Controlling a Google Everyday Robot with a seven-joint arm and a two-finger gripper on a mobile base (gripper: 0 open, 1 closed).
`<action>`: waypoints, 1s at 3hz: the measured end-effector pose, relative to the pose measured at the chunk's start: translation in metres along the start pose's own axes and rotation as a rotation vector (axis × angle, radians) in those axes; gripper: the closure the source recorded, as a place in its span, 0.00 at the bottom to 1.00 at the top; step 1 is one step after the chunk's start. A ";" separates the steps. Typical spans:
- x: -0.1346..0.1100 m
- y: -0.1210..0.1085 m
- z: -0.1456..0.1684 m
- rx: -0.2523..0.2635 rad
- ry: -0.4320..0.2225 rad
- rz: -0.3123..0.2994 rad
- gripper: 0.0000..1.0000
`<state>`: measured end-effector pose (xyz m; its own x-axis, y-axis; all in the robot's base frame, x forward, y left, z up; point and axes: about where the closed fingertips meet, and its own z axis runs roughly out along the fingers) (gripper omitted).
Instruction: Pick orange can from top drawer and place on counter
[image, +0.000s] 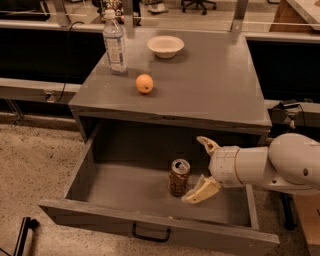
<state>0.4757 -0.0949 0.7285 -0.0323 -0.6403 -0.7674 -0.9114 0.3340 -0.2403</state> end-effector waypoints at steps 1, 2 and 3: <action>0.013 0.001 0.017 -0.002 -0.027 0.044 0.00; 0.019 0.000 0.028 0.004 -0.061 0.096 0.00; 0.019 -0.001 0.042 0.000 -0.086 0.133 0.13</action>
Offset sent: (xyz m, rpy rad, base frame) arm 0.0197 0.0080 -0.0462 0.1652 0.0717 -0.0897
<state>0.4937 -0.0784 0.6890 -0.1175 -0.5283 -0.8409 -0.9012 0.4124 -0.1331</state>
